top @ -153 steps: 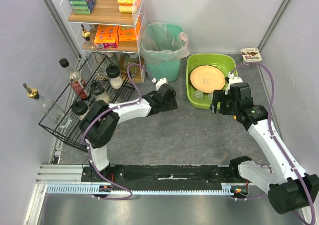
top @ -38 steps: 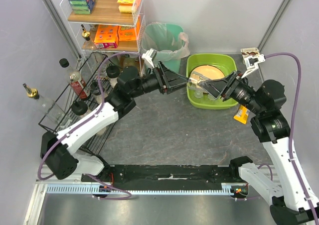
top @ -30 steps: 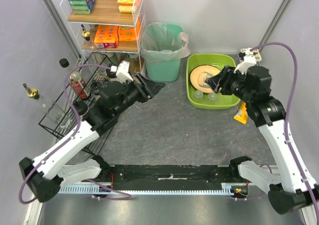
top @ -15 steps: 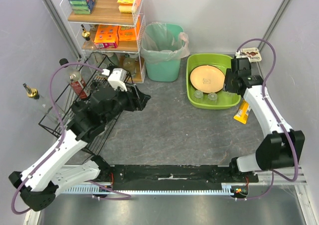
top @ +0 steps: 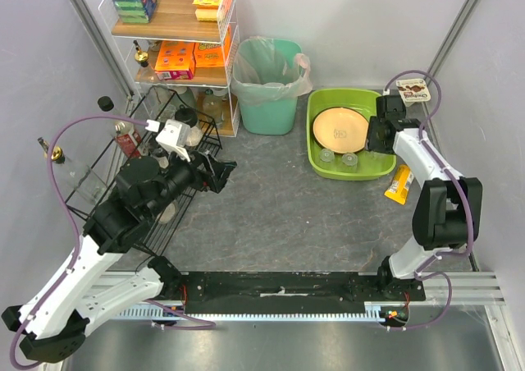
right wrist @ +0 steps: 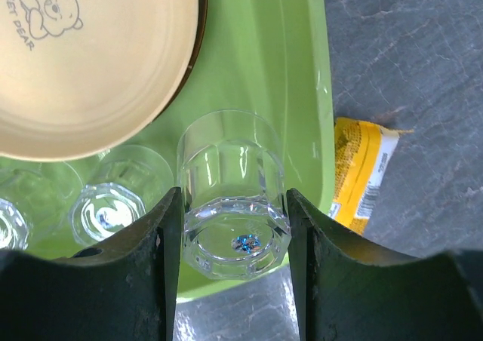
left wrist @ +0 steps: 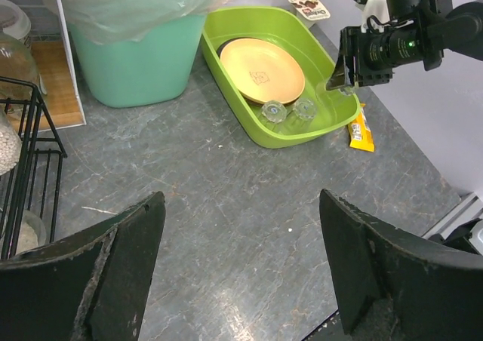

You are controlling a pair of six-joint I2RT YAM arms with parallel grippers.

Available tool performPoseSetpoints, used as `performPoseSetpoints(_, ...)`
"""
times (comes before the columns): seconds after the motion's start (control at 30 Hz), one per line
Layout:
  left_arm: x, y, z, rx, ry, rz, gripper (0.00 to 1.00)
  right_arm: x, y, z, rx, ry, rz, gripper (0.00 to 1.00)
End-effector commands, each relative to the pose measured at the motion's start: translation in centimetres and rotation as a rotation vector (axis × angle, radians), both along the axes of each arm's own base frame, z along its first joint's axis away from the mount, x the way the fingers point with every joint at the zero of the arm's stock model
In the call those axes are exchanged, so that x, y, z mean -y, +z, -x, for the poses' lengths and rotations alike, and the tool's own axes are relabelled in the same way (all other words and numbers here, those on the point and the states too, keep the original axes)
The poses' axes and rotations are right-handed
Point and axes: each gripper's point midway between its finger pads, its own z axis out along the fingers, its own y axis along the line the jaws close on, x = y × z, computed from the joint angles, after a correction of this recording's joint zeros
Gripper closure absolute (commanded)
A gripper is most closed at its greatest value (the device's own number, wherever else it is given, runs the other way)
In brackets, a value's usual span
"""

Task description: Clear the kitchen counter

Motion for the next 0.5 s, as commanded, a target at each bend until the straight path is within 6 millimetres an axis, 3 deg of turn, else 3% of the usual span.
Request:
performPoseSetpoints(0.0, 0.1, 0.5, 0.0, 0.044, -0.025, -0.042, 0.12, -0.1, -0.5, -2.7, 0.059, -0.01, -0.03, 0.87)
performPoseSetpoints(0.33, 0.0, 0.3, 0.6, 0.057, -0.056, -0.068, 0.09, 0.5, -4.8, -2.5, -0.047, -0.053, -0.019, 0.8)
performPoseSetpoints(0.43, -0.1, 0.4, 0.7, 0.059, -0.057, -0.065, 0.09, 0.5, -5.7, -2.6, -0.067, -0.052, -0.017, 0.66)
performPoseSetpoints(0.47, -0.1, 0.5, 0.7, 0.059, -0.057, -0.065, 0.09, 0.6, -5.8, -2.6, -0.07, -0.054, -0.017, 0.56)
